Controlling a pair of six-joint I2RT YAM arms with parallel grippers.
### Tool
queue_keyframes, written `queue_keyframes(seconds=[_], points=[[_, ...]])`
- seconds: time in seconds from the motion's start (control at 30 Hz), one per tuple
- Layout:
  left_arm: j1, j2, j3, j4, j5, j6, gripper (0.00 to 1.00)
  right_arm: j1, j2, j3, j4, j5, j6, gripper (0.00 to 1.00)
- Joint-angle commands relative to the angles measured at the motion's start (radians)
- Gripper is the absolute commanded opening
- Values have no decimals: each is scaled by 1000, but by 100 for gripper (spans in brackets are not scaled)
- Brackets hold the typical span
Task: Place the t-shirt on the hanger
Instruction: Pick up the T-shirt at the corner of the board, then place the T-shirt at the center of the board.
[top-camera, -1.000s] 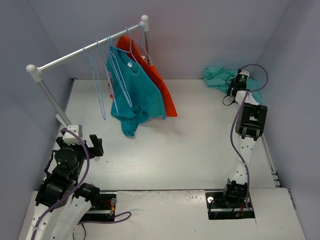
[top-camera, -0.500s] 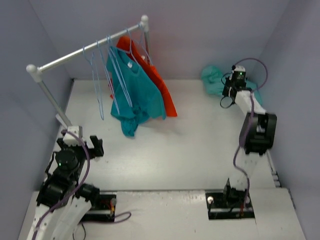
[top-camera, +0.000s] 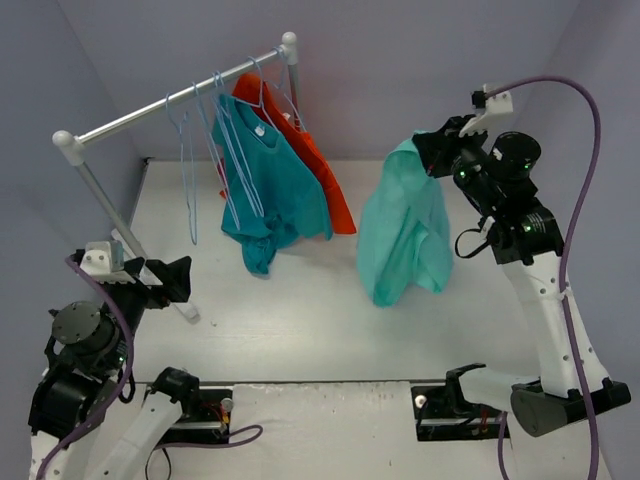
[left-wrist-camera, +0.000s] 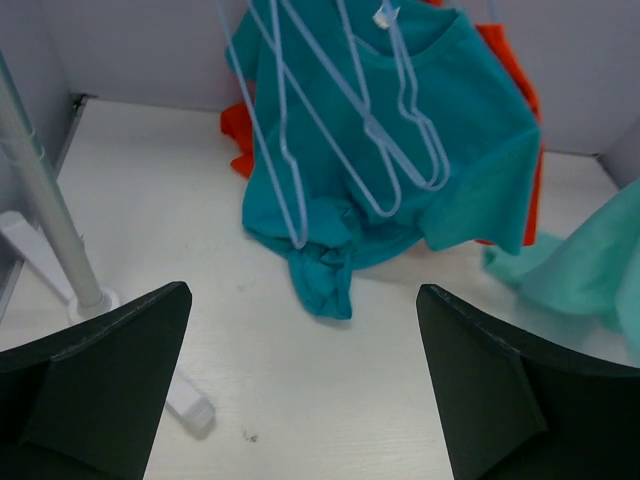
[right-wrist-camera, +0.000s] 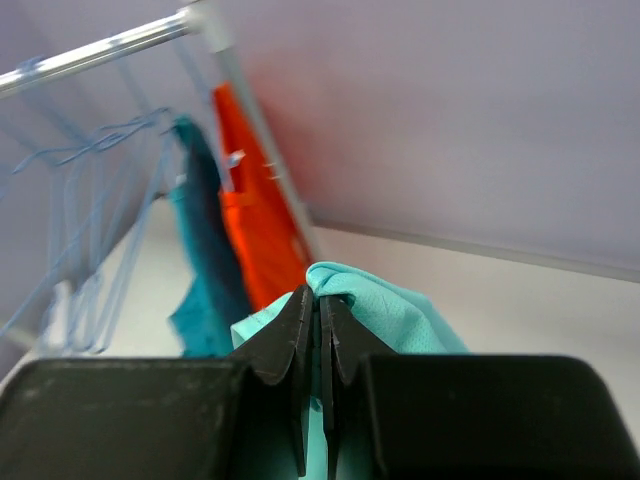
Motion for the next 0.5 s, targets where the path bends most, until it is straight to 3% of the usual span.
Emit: queue_keyframes(seconds=[0.0, 0.23, 0.47], points=[[4, 67, 107, 37, 129, -17, 92, 91, 61, 66, -3, -176, 84, 0], [4, 92, 170, -3, 236, 1, 91, 218, 43, 151, -2, -264, 95, 0], [4, 84, 157, -17, 276, -12, 91, 217, -172, -153, -5, -239, 107, 0]])
